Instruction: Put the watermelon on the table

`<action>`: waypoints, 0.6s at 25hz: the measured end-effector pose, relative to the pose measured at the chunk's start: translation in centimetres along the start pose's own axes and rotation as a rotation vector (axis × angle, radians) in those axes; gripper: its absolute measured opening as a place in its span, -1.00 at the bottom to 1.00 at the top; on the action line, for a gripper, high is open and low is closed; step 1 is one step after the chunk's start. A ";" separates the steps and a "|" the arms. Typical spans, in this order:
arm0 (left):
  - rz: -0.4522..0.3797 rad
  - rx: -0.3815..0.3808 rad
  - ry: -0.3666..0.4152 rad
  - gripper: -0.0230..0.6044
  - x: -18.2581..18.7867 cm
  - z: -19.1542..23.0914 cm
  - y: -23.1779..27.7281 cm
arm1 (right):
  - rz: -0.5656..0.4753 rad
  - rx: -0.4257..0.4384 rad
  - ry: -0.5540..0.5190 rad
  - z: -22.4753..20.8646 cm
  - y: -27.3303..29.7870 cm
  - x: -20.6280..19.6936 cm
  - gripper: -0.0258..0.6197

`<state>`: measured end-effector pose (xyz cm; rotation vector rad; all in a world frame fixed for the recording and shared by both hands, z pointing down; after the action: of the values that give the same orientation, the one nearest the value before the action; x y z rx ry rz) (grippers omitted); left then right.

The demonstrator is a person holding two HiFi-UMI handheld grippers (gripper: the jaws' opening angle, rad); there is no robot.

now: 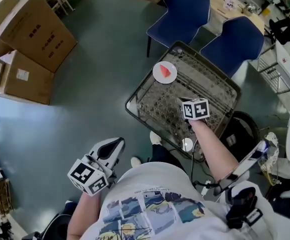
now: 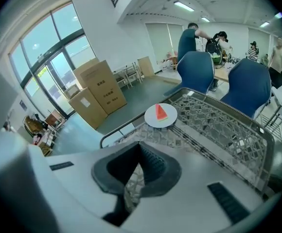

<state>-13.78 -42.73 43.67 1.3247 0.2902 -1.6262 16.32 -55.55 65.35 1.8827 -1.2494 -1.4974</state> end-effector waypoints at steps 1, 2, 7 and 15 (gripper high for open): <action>-0.007 0.008 0.010 -0.90 0.0 0.0 -0.8 | -0.010 0.011 -0.006 1.1 -1.0 -0.7 -0.89; -0.023 0.022 0.012 -0.90 0.2 0.1 -1.7 | -0.023 0.024 -0.016 2.2 -2.1 -1.4 -0.89; -0.088 0.039 -0.019 -0.90 0.0 0.7 -6.1 | -0.089 0.086 -0.078 8.7 -7.2 -4.0 -0.89; -0.114 0.002 -0.044 -0.90 -4.3 -0.8 -11.5 | -0.241 0.193 -0.111 18.1 -14.3 -7.4 -0.89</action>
<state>-22.68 -34.25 42.67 1.2924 0.3431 -1.7483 4.93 -38.59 52.30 2.1667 -1.2945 -1.6753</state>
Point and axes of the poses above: the fingertips, and each gripper's own axes: y forward along the fingers, z to its left, x out of its top, the point moved 4 cm from there along -y, backward along the fingers, and after that the axes turned 3 degrees about y, right-handed, at the moved point
